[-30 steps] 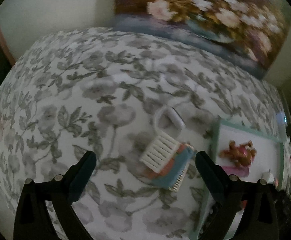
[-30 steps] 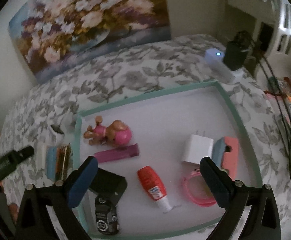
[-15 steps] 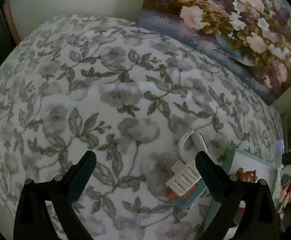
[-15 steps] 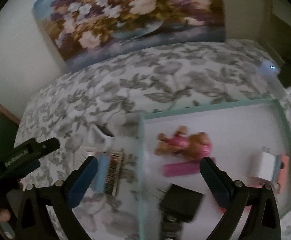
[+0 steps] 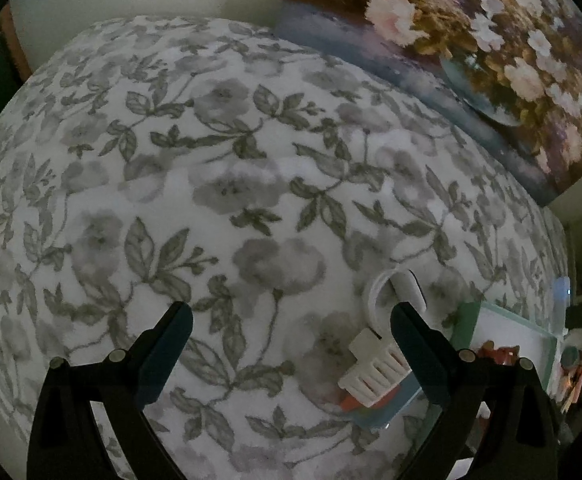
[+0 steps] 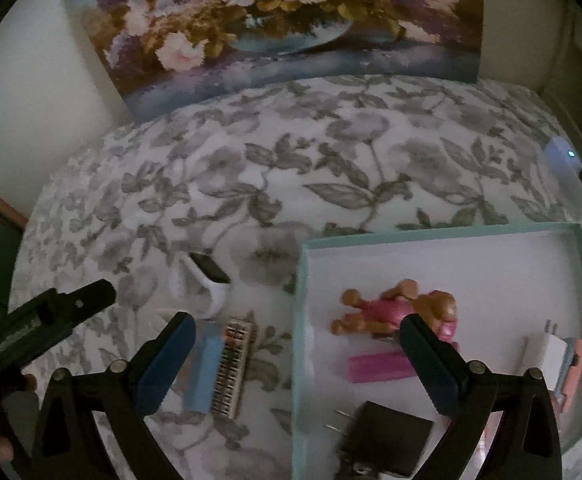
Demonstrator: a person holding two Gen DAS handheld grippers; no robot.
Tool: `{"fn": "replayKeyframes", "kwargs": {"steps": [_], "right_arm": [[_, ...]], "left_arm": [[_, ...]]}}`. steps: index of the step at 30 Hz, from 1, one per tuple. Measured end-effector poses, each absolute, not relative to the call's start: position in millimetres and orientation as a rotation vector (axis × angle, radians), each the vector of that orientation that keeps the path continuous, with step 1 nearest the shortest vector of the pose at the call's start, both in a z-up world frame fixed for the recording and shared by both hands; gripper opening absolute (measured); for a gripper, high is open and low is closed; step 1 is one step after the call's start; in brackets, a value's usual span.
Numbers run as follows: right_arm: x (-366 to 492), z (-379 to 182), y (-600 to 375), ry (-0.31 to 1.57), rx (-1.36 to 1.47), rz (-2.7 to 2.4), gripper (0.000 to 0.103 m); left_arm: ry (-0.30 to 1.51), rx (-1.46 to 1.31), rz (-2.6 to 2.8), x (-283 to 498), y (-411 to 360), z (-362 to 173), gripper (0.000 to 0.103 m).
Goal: Organize rigid objects
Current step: 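Move both tools back over the remaining object pile, then grasp the white slatted holder with the left tool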
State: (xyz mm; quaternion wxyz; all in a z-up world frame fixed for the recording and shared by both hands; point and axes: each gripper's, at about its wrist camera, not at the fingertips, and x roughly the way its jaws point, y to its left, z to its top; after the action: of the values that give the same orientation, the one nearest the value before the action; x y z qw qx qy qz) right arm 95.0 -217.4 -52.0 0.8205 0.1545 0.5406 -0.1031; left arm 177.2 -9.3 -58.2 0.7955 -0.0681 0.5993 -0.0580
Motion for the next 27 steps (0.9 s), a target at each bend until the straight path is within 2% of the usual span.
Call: {"fn": "replayKeyframes", "kwargs": {"steps": [19,23,27], "right_arm": [[83.2,-37.3,-246.9,1.143,0.358,-0.286,0.103],[82.5,-36.9,-248.2,1.14,0.366,-0.29,0.103],[82.7,-37.1,-247.6,1.141,0.366,-0.289,0.103]], "left_arm": [[1.336,-0.105,-0.215,159.8,-42.7,-66.2,0.097],[1.353,-0.086,-0.25,157.1,-52.3,-69.2,0.08],[1.372,-0.079,-0.269,154.5,-56.8,-76.3,0.076]]}}
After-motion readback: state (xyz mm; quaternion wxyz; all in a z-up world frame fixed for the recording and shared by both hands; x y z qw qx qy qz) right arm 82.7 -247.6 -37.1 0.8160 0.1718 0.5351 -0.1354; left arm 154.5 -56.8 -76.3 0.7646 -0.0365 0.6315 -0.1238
